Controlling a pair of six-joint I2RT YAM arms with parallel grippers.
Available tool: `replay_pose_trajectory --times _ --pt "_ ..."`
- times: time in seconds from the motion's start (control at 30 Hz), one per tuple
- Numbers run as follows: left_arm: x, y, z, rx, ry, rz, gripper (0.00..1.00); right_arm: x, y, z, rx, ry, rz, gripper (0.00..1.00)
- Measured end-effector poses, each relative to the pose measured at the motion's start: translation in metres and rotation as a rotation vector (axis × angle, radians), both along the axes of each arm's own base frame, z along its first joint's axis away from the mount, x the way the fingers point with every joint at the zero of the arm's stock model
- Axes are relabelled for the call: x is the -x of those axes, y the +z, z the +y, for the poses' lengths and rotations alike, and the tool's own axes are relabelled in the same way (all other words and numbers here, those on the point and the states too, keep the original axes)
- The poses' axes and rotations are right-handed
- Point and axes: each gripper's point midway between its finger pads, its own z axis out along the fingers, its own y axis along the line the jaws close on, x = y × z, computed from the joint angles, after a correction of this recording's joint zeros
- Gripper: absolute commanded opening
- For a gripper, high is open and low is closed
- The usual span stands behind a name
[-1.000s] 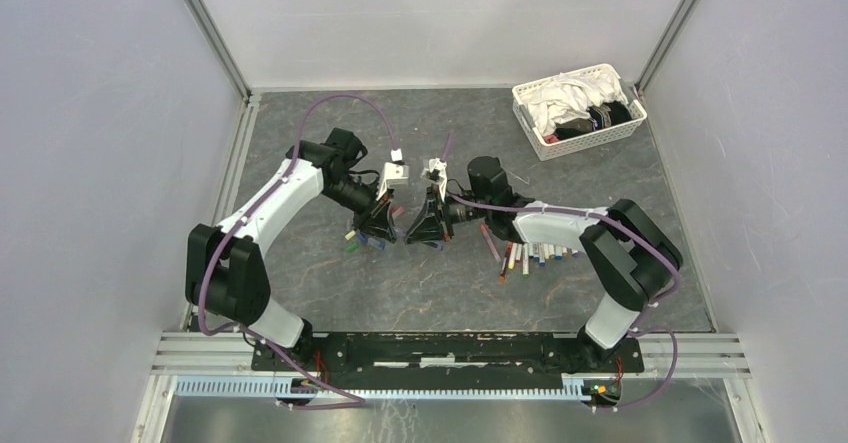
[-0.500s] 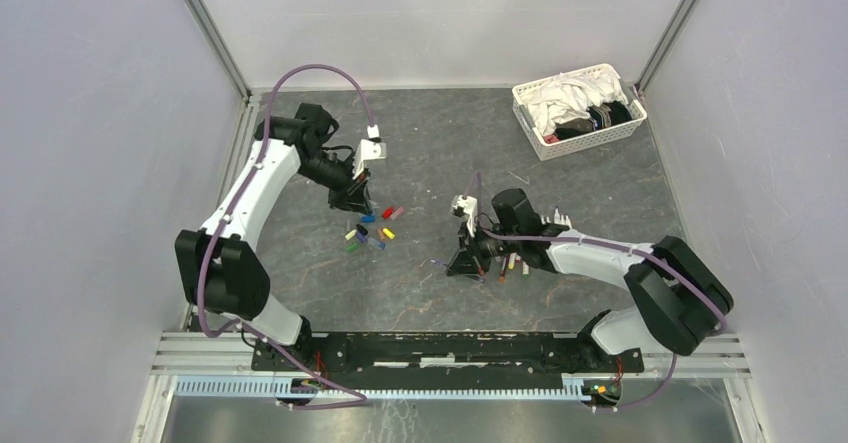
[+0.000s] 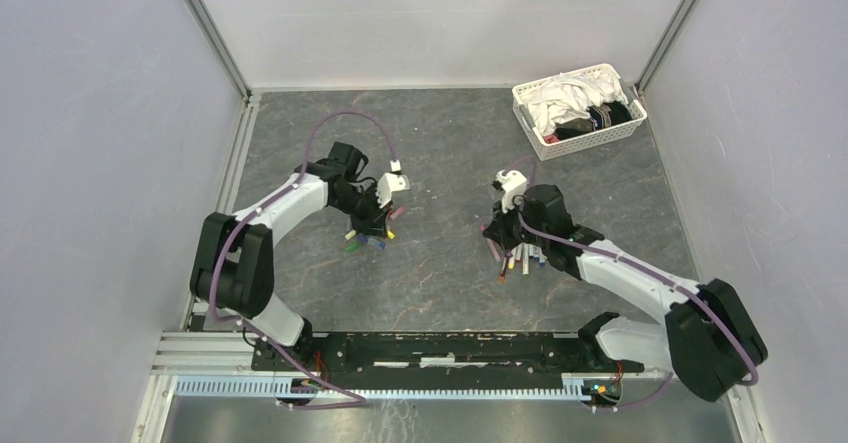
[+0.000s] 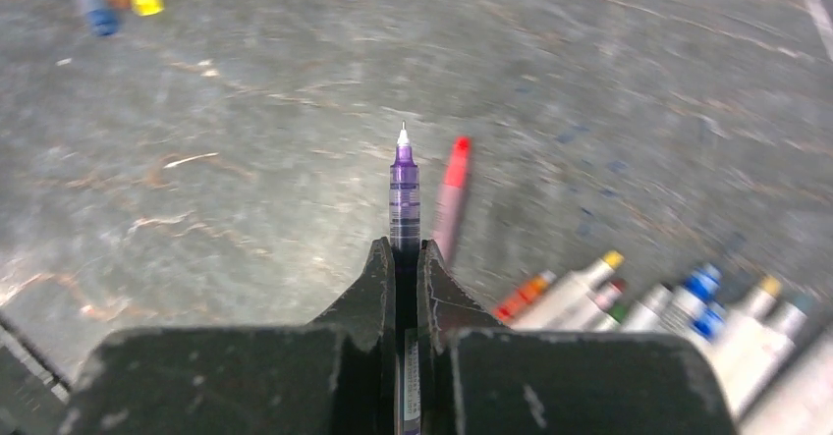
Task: Open the pen caps
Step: Place the pen cap at the center of the board.
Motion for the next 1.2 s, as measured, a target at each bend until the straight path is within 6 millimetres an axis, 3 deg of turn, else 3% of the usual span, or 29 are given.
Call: replay_pose_trajectory --times 0.07,0.2,0.37,0.4,0.47,0.67,0.83,1.0,1.2 --pt "-0.011 -0.011 -0.003 -0.022 0.028 -0.019 0.11 -0.005 -0.002 -0.019 0.022 -0.094 -0.02 0.0" --pt "-0.03 -0.021 -0.001 -0.047 0.088 -0.054 0.41 -0.011 -0.014 -0.05 0.07 -0.253 -0.02 0.02" --pt "-0.039 -0.02 -0.005 -0.049 0.126 -0.082 0.67 -0.014 -0.032 -0.067 0.116 -0.36 0.024 0.0" --pt "-0.039 -0.018 -0.005 -0.051 0.136 -0.082 0.87 -0.014 -0.036 -0.069 0.122 -0.377 0.034 0.0" --pt "-0.04 -0.014 -0.005 -0.051 0.148 -0.088 0.98 -0.013 -0.043 -0.074 0.132 -0.403 0.044 0.0" --pt "-0.038 0.017 -0.004 -0.024 0.18 -0.12 1.0 -0.012 -0.053 -0.086 0.156 -0.471 0.043 0.06" --pt "-0.052 0.062 0.002 0.02 0.252 -0.168 1.0 -0.015 -0.053 -0.091 0.155 -0.506 0.029 0.32" --pt "-0.065 0.102 0.019 0.044 0.362 -0.22 1.0 -0.017 -0.052 -0.091 0.152 -0.512 0.018 0.42" --pt "-0.075 0.135 0.044 0.013 0.519 -0.305 1.0 -0.016 -0.043 -0.093 0.138 -0.518 0.003 0.49"
